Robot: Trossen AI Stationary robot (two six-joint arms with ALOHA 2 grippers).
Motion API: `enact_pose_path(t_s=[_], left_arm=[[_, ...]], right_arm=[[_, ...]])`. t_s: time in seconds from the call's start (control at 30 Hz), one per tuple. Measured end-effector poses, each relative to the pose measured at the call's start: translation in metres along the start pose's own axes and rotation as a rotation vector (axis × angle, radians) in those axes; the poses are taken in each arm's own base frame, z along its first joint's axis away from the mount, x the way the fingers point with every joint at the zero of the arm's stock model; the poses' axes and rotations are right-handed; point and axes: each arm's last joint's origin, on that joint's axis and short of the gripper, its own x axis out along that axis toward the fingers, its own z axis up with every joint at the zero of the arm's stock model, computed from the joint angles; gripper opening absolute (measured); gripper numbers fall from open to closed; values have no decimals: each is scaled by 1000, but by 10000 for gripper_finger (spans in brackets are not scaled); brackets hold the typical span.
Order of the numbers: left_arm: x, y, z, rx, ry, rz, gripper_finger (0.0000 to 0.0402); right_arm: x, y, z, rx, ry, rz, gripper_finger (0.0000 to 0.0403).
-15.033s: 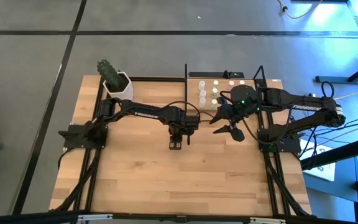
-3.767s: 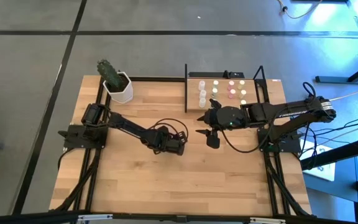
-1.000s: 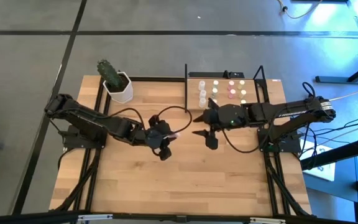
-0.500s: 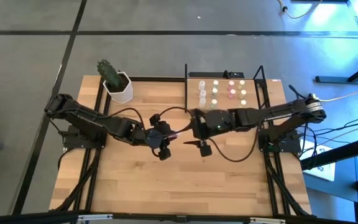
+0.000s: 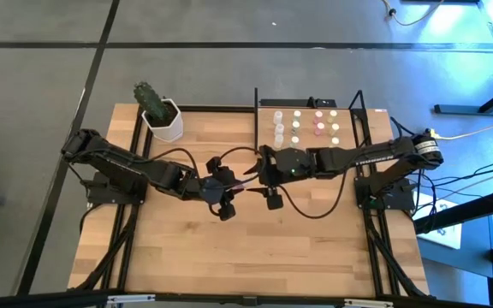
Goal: Pick and place medicine bottles onto shelf by color
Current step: Put the pink pill bottle on the shelf aligned with the other pink pill bottles
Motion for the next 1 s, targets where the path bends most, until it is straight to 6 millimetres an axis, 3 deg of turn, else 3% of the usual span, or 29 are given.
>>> enact_pose_path(t_s=[0.77,1.0], left_arm=[[0,0,0,-2,-6,6,77],[0,0,0,-1,-5,5,77]], right_arm=[[12,-6,-4,15,-29,75,230],[12,-6,-2,14,-60,111,190]])
